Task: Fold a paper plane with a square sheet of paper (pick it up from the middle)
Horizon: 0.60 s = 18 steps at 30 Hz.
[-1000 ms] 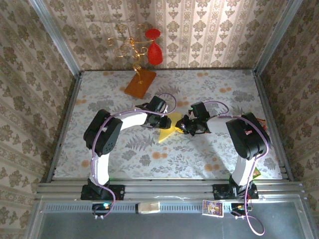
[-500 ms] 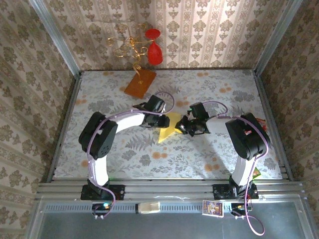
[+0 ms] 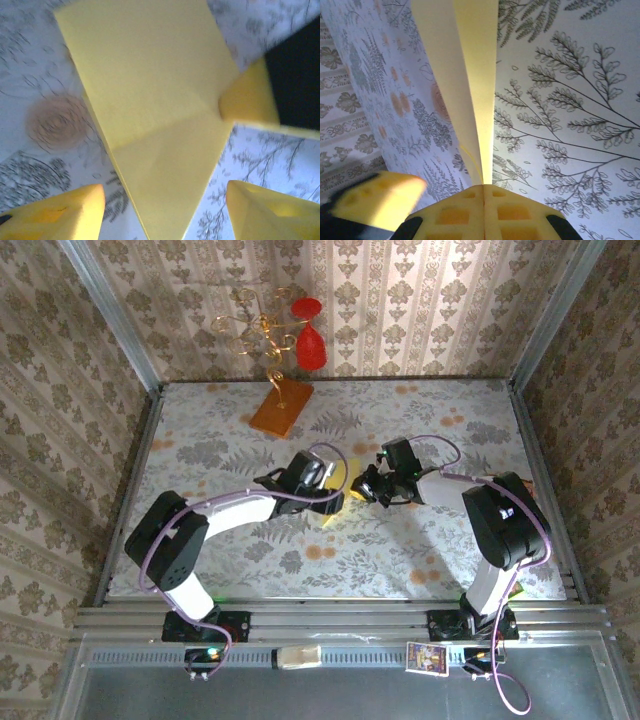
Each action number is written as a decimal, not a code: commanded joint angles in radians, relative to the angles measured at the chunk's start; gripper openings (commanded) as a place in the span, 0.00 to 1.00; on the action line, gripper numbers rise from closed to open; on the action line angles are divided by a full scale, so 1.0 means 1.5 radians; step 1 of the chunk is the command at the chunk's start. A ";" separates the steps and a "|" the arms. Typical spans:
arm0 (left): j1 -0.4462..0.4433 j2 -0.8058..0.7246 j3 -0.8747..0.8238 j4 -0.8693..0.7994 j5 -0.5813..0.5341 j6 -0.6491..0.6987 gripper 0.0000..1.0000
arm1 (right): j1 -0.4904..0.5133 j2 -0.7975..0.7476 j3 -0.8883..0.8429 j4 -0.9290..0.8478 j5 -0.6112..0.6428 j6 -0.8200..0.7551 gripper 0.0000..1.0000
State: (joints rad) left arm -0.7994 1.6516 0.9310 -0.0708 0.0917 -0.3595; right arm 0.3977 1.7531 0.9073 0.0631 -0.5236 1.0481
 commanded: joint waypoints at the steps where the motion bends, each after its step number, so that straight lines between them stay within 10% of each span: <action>1: -0.028 -0.010 -0.027 0.084 -0.032 0.078 0.68 | 0.004 -0.021 0.023 -0.047 0.001 -0.002 0.09; 18: -0.085 0.048 -0.054 0.187 -0.127 0.219 0.68 | 0.004 -0.017 0.039 -0.065 -0.016 0.012 0.09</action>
State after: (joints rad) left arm -0.9131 1.7016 0.8513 0.1692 -0.0765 -0.0895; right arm 0.3977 1.7527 0.9363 -0.0078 -0.5282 1.0523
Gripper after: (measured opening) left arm 0.684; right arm 0.088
